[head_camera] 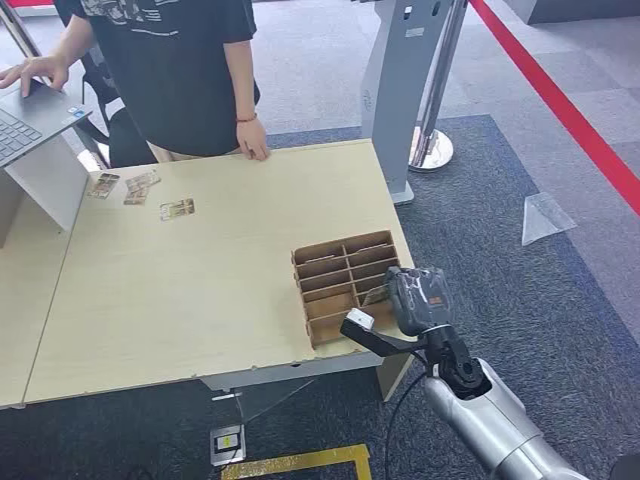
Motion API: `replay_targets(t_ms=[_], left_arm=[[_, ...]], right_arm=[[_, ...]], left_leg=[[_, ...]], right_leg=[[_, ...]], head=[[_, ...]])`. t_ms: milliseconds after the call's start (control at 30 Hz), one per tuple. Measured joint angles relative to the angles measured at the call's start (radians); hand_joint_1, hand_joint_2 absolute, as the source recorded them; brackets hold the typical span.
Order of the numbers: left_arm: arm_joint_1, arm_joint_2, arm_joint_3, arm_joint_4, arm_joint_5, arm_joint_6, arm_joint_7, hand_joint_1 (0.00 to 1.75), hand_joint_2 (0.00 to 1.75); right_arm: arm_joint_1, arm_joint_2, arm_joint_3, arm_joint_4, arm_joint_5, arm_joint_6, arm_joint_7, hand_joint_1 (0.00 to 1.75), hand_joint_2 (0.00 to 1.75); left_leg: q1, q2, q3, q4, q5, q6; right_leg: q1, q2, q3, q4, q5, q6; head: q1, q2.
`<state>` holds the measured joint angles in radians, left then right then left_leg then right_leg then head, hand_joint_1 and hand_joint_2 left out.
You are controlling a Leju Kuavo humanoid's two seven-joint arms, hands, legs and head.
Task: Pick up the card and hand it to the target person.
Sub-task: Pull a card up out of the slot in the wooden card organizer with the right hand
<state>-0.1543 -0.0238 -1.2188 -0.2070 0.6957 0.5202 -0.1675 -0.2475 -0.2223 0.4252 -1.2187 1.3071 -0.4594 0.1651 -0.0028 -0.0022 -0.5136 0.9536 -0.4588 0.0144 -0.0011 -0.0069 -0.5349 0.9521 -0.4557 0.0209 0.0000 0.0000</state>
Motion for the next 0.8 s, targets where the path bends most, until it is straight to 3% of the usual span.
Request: replay_targets(t_ms=[800], left_arm=[[0.001, 0.001, 0.004, 0.0, 0.001, 0.003, 0.001, 0.0, 1.75]], right_arm=[[0.024, -0.004, 0.016, -0.021, -0.009, 0.036, -0.012, 0.0, 1.75]], left_leg=[[0.0, -0.001, 0.0, 0.0, 0.0, 0.0]], right_leg=[[0.0, -0.001, 0.001, -0.001, 0.0, 0.0]], head=[[0.0, 0.0]])
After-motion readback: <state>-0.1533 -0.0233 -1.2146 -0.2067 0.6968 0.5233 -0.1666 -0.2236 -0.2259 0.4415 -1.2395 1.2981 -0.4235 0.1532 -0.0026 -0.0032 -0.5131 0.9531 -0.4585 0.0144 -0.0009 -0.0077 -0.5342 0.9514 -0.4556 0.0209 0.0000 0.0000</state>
